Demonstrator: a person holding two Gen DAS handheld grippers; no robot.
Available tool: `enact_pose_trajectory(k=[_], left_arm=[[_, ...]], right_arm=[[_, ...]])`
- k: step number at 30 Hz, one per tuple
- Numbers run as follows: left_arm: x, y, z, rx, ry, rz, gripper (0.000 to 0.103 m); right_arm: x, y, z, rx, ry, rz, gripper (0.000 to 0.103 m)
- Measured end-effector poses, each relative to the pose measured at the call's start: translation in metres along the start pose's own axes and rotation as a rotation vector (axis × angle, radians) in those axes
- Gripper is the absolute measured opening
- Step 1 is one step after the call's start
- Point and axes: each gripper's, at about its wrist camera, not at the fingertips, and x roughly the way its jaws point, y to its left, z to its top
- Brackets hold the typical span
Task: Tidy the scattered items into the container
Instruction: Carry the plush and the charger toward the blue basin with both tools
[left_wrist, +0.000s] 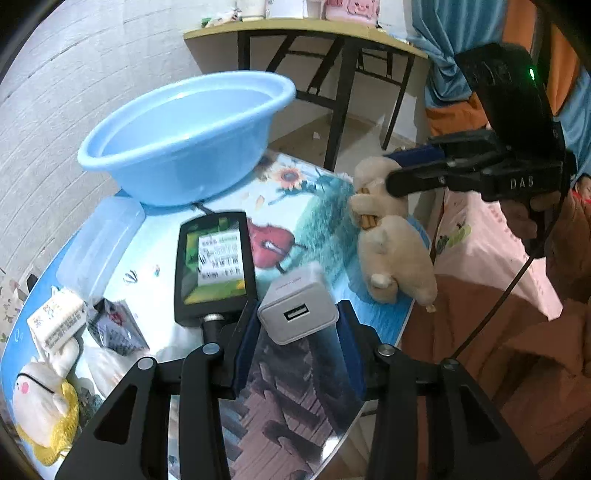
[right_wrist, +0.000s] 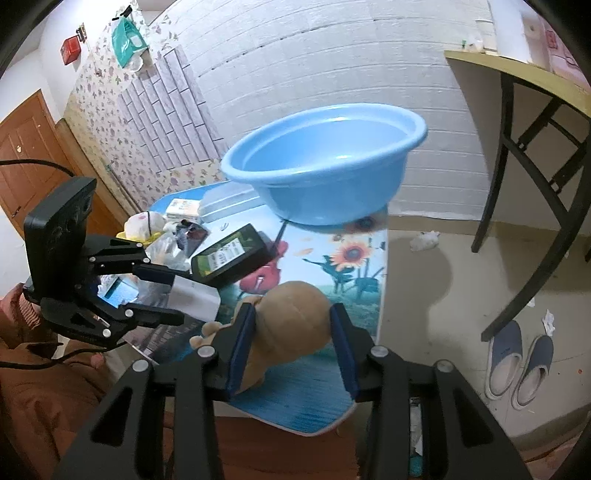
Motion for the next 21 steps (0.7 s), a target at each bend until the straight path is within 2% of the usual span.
enact_pose_trajectory(k=[4,9,12,14,17,19,21], left_arm=[[0.010,-0.006,-0.008,-0.004,0.027,0.003,0.041],[0.016,-0.004,-0.018,-0.050,0.038,0.001,0.041],[0.017,-0.001,-0.020,-0.094,0.031,-0.017,0.041],[0.017,-0.001,-0.020,-0.107,0.025,-0.015,0.046],[0.020,-0.005,-0.018,-0.105,0.023,0.019,0.053],[0.024,-0.007,-0.015,-0.105,0.021,0.034,0.064],[0.028,-0.011,-0.013,-0.088,0.018,0.048,0.067]], right_arm=[[0.011,0.002,-0.002,0.016,0.012,-0.002,0.040],[0.019,-0.010,-0.002,0.126,0.008,0.020,0.044],[0.023,-0.013,-0.005,0.178,0.013,0.029,0.061],[0.025,-0.013,-0.006,0.210,0.018,0.036,0.076],[0.024,-0.012,-0.008,0.246,0.014,0.012,0.078],[0.022,-0.014,-0.010,0.274,0.012,0.005,0.078],[0.021,-0.016,-0.012,0.308,0.015,0.003,0.078]])
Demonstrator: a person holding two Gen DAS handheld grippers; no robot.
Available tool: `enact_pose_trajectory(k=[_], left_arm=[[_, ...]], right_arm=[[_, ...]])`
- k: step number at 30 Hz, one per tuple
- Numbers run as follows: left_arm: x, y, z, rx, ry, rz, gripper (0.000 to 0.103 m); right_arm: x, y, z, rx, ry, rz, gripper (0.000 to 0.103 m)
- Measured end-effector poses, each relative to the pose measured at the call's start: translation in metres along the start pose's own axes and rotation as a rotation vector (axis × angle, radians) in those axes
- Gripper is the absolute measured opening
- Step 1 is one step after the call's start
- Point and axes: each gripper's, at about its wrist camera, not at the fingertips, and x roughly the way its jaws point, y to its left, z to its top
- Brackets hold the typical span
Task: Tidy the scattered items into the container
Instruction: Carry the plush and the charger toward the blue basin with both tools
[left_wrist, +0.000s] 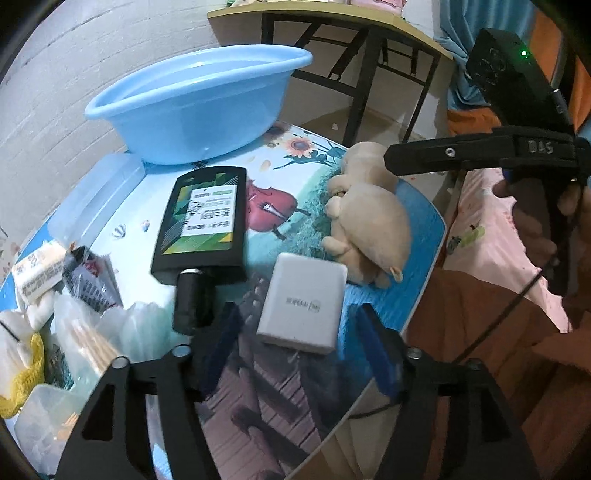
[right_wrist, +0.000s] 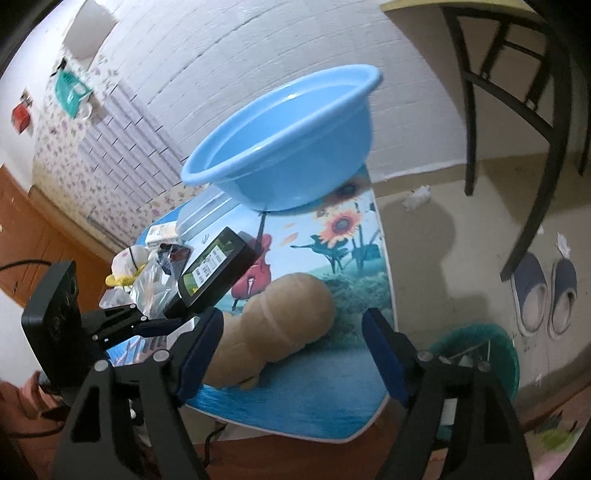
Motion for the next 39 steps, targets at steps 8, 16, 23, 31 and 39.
enact_pose_trajectory(k=[8,16,23,31,39], left_arm=[[0.004,-0.005,0.004,0.035,-0.031,0.014,0.042],[-0.004,-0.001,-0.004,0.021,-0.038,0.002,0.039],[-0.018,0.005,-0.009,-0.011,-0.065,0.012,0.039],[-0.036,0.023,-0.010,-0.091,-0.120,0.064,0.039],[-0.053,0.048,-0.001,-0.168,-0.184,0.104,0.039]], right_arm=[[0.005,-0.004,-0.011,0.159,0.044,0.068,0.078],[0.022,0.005,-0.010,0.221,0.068,0.079,0.078],[0.036,0.024,-0.002,0.174,0.069,-0.016,0.078],[0.051,0.051,-0.001,0.023,0.089,-0.114,0.060],[0.026,0.068,0.005,-0.086,0.025,-0.092,0.054]])
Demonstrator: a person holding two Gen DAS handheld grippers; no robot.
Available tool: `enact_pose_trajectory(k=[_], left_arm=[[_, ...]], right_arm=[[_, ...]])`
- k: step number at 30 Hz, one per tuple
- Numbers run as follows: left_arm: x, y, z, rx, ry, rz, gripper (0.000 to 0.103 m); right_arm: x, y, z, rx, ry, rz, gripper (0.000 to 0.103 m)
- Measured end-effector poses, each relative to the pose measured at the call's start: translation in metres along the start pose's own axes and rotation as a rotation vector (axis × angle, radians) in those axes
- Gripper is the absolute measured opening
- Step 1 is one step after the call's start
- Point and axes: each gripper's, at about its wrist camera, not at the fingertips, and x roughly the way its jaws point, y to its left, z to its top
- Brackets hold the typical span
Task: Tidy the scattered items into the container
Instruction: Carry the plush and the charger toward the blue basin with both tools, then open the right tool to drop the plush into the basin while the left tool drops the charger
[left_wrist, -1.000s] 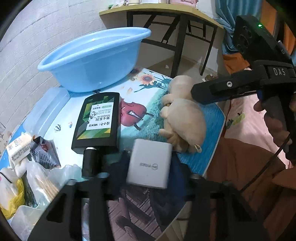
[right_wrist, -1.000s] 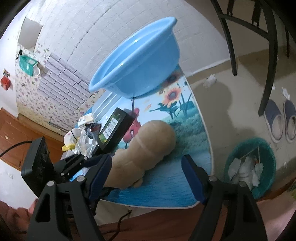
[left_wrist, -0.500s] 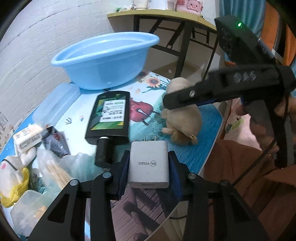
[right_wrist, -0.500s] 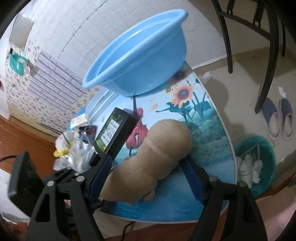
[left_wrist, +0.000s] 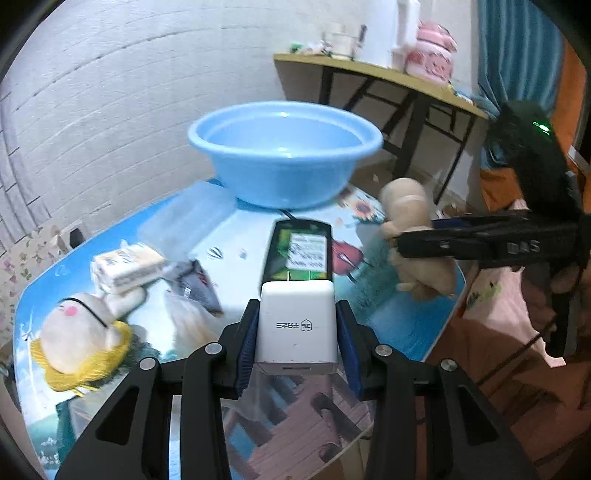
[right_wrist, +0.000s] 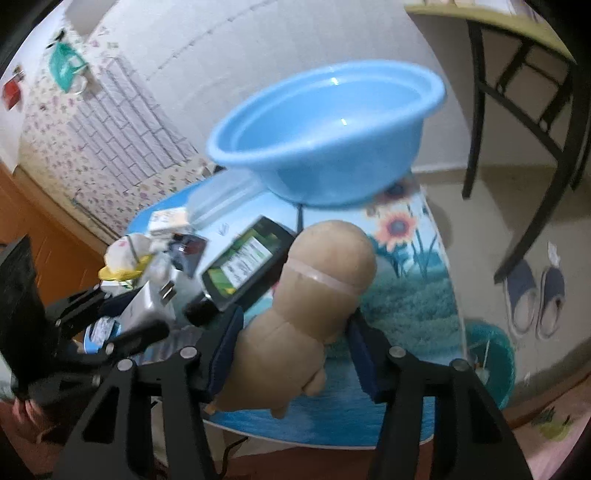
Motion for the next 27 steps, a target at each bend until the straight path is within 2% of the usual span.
enact_pose_trajectory(k=[4,8,15,24,27], left_arm=[[-0.009,0.009,0.012,-0.018,-0.022,0.017,0.039],[-0.011,0.016,0.032,-0.025,-0.033,0.028,0.039],[-0.004,0.021,0.072,-0.023,-0.068,0.031,0.039],[0.032,0.029,0.121,-0.024,-0.057,0.032,0.039],[0.054,0.032,0.139,-0.020,-0.043,0.055,0.039]], right_arm=[[-0.022,0.007,0.008,-0.036,-0.043,0.013,0.054],[-0.043,0.008,0.032,-0.054,-0.107,0.019,0.054],[-0.052,0.001,0.075,-0.065,-0.170,-0.005,0.054],[-0.022,-0.011,0.112,-0.108,-0.125,-0.040,0.054],[-0.006,-0.019,0.127,-0.100,-0.111,-0.040,0.054]])
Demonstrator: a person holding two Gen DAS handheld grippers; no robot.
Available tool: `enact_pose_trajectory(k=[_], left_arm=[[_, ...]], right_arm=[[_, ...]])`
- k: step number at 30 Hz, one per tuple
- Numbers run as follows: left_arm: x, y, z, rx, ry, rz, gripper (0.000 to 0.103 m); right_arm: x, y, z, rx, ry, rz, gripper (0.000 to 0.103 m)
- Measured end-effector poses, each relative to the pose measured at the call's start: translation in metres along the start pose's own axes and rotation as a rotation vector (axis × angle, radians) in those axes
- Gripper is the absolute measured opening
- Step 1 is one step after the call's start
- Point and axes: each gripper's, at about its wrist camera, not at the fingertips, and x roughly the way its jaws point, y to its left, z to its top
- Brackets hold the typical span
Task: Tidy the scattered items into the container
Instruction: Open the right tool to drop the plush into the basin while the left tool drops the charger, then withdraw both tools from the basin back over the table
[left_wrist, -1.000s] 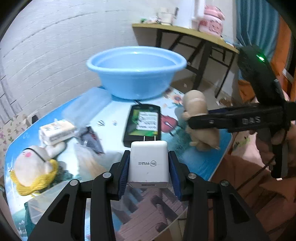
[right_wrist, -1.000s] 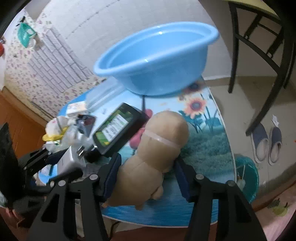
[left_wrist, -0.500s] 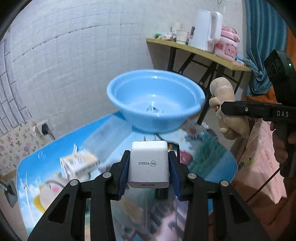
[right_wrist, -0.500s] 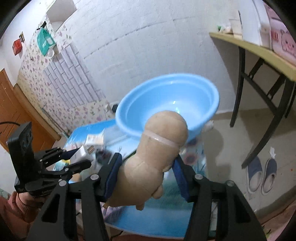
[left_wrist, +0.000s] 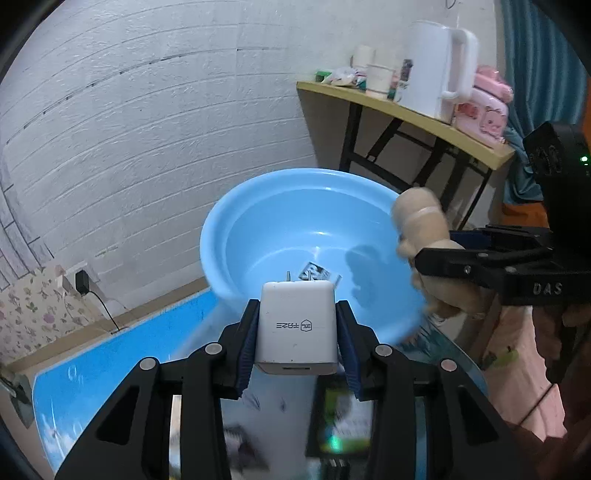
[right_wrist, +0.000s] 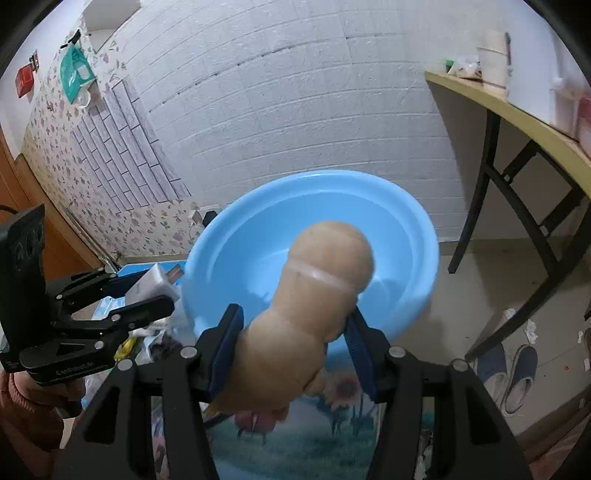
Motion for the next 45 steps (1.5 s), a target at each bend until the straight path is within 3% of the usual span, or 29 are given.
enact_pose_trajectory(k=[4,8,17,24,32,45], left_arm=[[0.025,0.004,0.015,-0.012,0.018,0.005,0.039],[0.050,0.005,0.026,-0.002,0.043,0.011,0.039],[0.085,-0.006,0.025,0.055,0.108,0.019,0.039],[0.086,-0.004,0.027,0.050,0.103,0.024,0.039],[0.078,-0.006,0.024,0.054,0.093,0.023,0.039],[0.033,-0.008,0.005,0.032,0.045,0.036,0.040]], right_arm=[[0.018,0.000,0.016,-0.037,0.002,-0.050,0.051],[0.037,-0.005,0.026,-0.056,0.025,-0.046,0.049],[0.071,-0.017,0.028,-0.039,0.094,-0.064,0.049],[0.076,-0.010,0.028,-0.080,0.095,-0.101,0.049],[0.071,-0.011,0.025,-0.057,0.081,-0.074,0.049],[0.039,0.002,0.009,-0.043,0.055,-0.096,0.049]])
